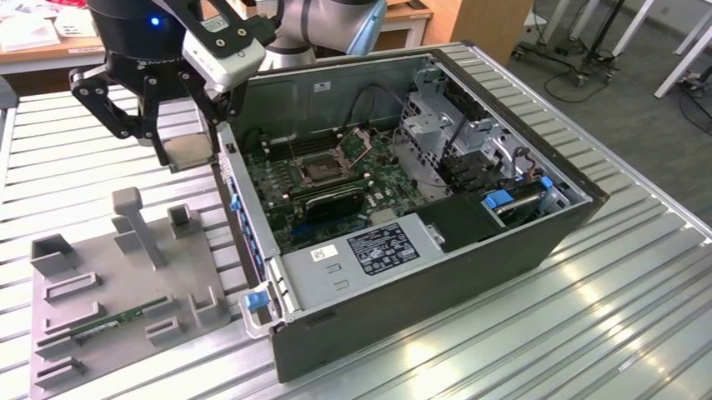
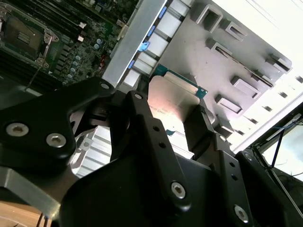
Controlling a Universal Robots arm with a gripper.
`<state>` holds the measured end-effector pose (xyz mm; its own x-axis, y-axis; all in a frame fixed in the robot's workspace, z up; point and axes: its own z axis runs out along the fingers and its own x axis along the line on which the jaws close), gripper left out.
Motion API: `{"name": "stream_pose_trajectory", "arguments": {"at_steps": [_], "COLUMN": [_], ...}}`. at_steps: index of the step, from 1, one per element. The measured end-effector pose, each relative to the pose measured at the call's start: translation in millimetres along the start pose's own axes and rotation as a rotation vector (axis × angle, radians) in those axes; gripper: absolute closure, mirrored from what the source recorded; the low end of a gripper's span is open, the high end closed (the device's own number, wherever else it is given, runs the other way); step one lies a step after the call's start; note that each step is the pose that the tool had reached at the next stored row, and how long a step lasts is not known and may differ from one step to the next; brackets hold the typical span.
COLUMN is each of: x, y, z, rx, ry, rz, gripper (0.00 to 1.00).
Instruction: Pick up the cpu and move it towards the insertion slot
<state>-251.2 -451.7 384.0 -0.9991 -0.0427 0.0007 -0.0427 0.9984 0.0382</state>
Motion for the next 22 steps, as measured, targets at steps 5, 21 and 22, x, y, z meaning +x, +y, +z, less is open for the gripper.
{"name": "stream_pose_trajectory", "arguments": {"at_steps": [5,21,22], "x": [-7.1,-26.1,-27.0], "y": [-0.3,-1.1,-1.1], "z": [0.0,-0.1,-0.1], "rx": [0.0000,0.0000,0.0001], "ry": [0.0000,0.0001,0.0001], "rz": [0.000,0.000,0.000], "gripper": [0.45,0.45,0.45]}}
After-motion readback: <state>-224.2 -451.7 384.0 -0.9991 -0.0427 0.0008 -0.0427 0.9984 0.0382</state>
